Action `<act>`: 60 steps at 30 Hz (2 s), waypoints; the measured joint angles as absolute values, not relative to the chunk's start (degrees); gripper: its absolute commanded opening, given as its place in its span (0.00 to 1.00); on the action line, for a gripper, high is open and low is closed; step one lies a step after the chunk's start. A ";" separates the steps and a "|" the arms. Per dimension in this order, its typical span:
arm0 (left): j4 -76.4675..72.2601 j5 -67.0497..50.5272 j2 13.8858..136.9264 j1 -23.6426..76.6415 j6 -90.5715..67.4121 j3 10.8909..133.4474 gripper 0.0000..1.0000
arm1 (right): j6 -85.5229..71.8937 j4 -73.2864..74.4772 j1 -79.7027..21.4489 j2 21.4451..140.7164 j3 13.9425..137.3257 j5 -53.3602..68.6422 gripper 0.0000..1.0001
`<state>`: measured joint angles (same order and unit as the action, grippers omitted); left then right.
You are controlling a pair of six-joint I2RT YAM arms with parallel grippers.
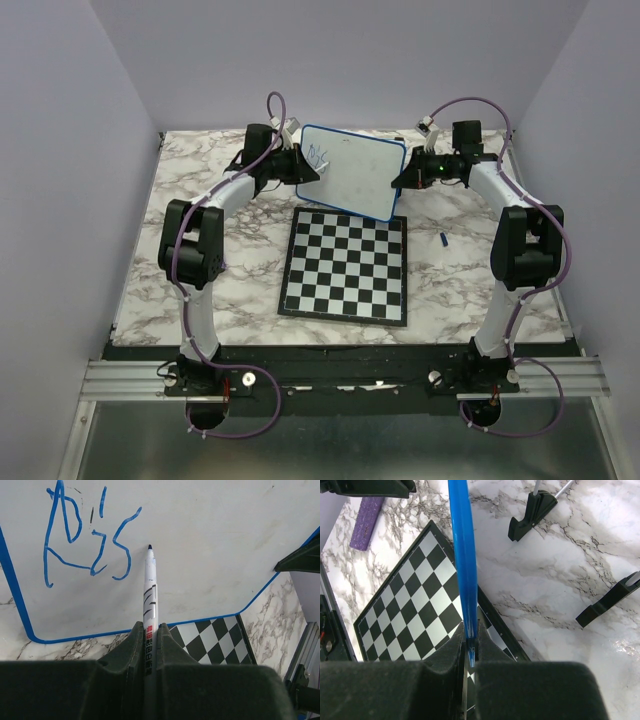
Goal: Write a sentence on the whiteboard
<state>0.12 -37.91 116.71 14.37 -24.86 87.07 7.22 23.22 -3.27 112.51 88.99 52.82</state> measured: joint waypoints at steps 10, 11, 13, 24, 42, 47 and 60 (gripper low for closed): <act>1.10 -37.95 118.10 14.41 -24.84 88.64 0.00 | 7.14 23.24 -3.27 112.53 88.99 52.82 0.00; 1.19 -37.95 118.17 14.44 -24.84 88.75 0.00 | 7.11 23.24 -3.27 112.53 88.99 52.80 0.00; 1.41 -37.98 118.21 14.50 -24.82 88.82 0.00 | 7.11 23.27 -3.25 112.53 88.99 52.80 0.00; 2.00 -38.46 118.32 15.20 -24.67 89.62 0.00 | 7.11 23.24 -3.25 112.53 88.99 52.80 0.00; 2.68 -38.76 120.53 15.44 -26.04 94.28 0.00 | 7.11 23.20 -3.25 112.53 88.99 52.80 0.00; 2.66 -38.52 120.57 15.22 -26.39 94.89 0.00 | 7.18 23.22 -3.25 112.53 88.99 52.80 0.00; 2.59 -37.52 120.68 13.21 -26.48 93.30 0.00 | 7.11 23.24 -3.25 112.53 88.99 52.80 0.00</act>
<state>2.59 -37.52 120.68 13.21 -26.48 93.30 7.11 23.24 -3.25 112.53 88.99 52.80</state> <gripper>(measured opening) 0.152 0.107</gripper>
